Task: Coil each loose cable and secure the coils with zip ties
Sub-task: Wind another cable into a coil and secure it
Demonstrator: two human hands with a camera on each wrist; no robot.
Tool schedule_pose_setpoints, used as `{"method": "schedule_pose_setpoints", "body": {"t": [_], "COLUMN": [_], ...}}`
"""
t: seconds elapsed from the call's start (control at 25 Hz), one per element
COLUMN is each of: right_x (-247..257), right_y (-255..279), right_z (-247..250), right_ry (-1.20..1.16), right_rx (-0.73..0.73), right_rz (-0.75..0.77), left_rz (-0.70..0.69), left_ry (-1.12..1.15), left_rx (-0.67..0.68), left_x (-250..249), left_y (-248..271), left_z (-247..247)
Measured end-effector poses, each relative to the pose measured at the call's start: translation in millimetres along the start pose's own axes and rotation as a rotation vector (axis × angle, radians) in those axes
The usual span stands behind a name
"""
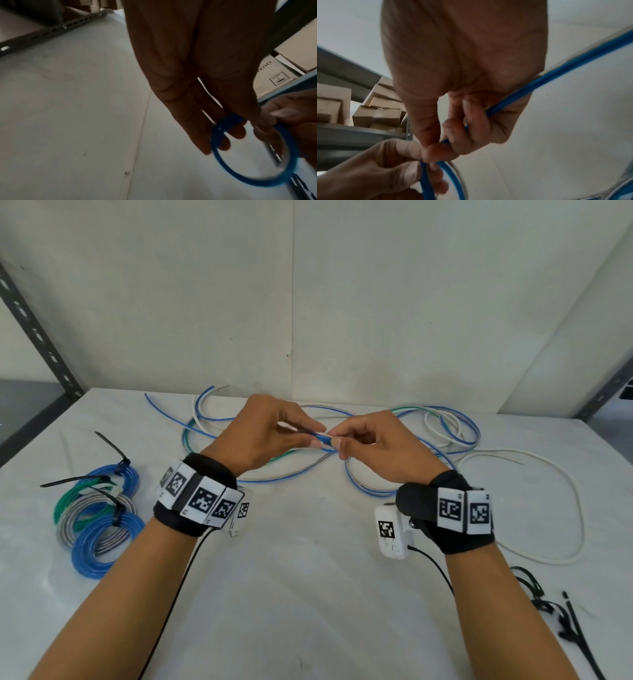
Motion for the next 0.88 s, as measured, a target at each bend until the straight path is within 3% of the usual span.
{"method": "schedule_pose_setpoints", "body": {"t": [0.2,0.48,0.64,0.76,0.88], "right_x": [2.6,15.7,15.4,21.6,22.0], "right_y": [2.2,-1.1,-0.2,3.8,4.4], "right_z": [2.2,21.0,20.0,30.2,33.0], "right_ry": [-0.049,0.076,0.037,0.117,0.029], "right_rx": [0.019,-0.323,-0.477,-0.544,-0.548], "right_rz": [-0.017,0.086,0.069,0.094,0.106], "left_rz": [0.128,0.273,0.254,0.224,0.187], "left_ry": [0.004,0.237,0.427,0.484,0.521], "left_rx": [0.069,0.061,-0.081,-0.106,-0.13], "left_x": [4.7,22.6,28.5,24.4,15.8], "left_y": [1.8,-2.7,-3.8,-2.4,-0.5], "left_z": [-4.3,-2.0,21.6,28.1,27.5]}}
Point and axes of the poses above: each hand's wrist, its own y-axis away from the middle knuckle, its own z-axis out of the back of the hand, x = y × z, the point moved 9 cm from there along -y, towards the middle knuckle, and after that the axes turned 14 degrees about z, right-handed, at the moved point
